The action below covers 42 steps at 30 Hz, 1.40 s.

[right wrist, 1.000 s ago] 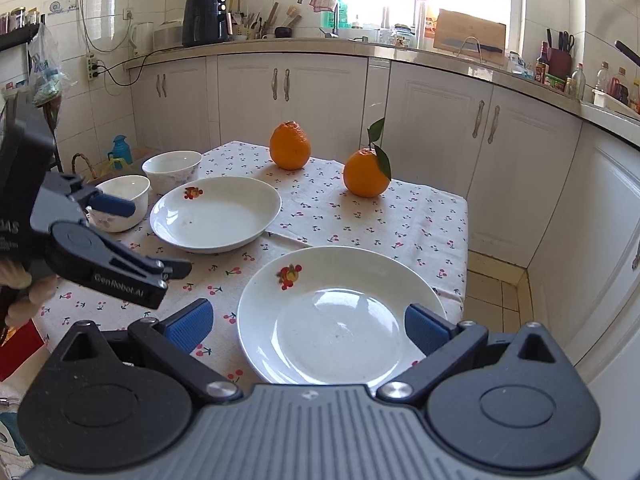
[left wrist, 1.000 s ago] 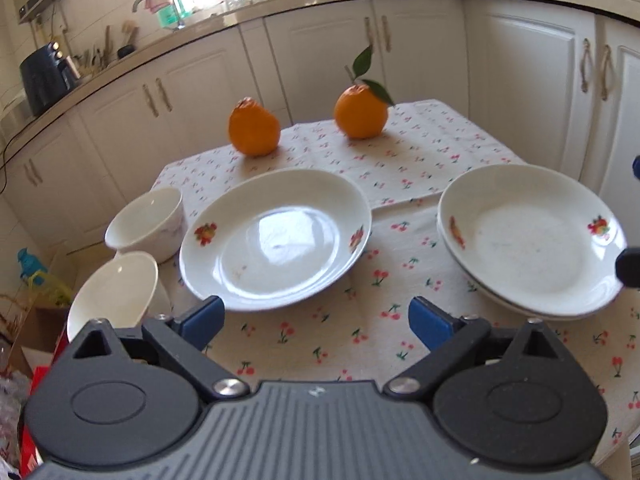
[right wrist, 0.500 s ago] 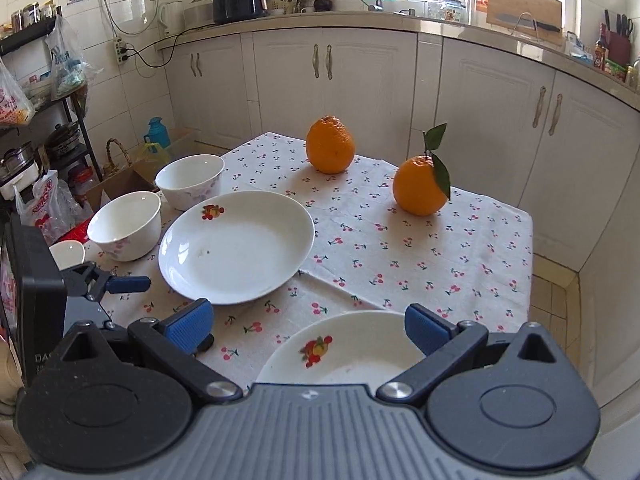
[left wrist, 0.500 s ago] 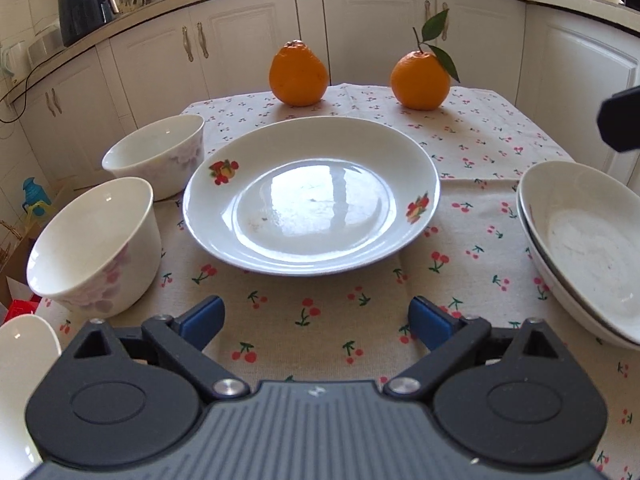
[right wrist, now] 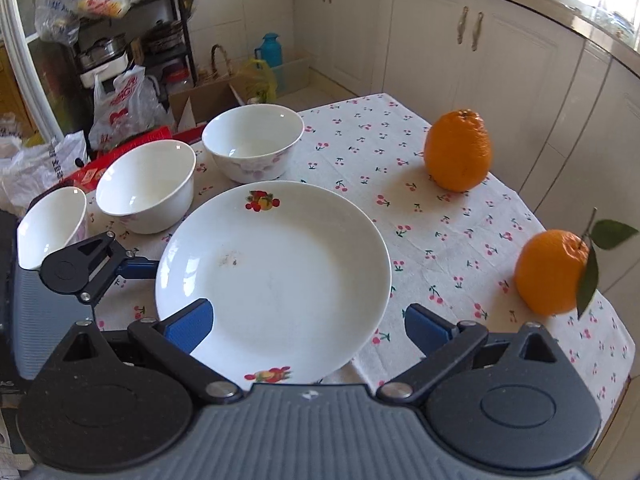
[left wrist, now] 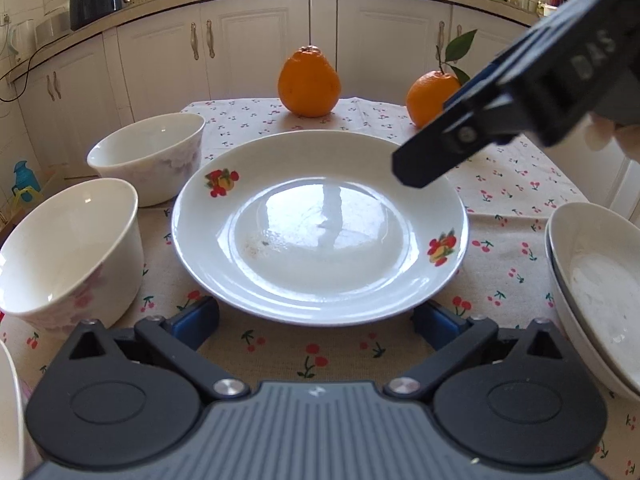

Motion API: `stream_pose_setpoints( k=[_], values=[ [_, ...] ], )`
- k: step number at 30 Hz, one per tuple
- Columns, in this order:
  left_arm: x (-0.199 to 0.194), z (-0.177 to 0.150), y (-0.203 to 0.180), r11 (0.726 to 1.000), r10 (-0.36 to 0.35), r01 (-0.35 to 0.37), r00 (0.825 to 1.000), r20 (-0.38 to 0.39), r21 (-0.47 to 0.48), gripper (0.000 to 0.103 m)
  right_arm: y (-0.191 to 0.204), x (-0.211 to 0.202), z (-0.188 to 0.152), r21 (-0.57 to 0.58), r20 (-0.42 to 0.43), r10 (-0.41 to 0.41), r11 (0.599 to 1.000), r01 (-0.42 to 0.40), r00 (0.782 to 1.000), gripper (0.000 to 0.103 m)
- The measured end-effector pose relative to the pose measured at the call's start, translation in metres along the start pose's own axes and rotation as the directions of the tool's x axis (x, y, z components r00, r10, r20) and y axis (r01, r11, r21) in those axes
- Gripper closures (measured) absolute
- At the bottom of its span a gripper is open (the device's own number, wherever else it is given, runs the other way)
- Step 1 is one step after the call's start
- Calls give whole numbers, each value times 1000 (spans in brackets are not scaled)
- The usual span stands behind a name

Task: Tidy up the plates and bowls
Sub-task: 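Grip the rim of the flat fruit-decal white plate with the right tool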

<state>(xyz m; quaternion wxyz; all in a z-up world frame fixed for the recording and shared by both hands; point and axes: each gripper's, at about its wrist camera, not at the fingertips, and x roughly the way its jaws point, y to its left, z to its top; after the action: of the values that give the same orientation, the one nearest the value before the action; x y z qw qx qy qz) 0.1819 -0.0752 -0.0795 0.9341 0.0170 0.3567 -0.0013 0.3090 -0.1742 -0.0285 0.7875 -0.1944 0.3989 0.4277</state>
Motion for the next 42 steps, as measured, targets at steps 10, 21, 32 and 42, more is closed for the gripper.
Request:
stream_pose_setpoints(
  k=[10, 21, 32, 42],
  values=[
    [5, 3, 1, 1000, 1, -1, 1000, 12, -3, 0, -37, 62, 50, -2, -74, 131, 991, -131, 989, 1],
    [3, 2, 1, 1000, -19, 19, 1000, 18, 7, 3, -59, 112, 72, 67, -144, 261, 965, -254, 955, 24],
    [3, 3, 1, 999, -24, 23, 1000, 19, 22, 3, -62, 113, 70, 108, -142, 312, 948, -299, 939, 26],
    [-9, 4, 2, 997, -74, 74, 997, 5, 37, 3, -62, 94, 63, 154, -128, 327, 939, -307, 936, 26]
  ],
)
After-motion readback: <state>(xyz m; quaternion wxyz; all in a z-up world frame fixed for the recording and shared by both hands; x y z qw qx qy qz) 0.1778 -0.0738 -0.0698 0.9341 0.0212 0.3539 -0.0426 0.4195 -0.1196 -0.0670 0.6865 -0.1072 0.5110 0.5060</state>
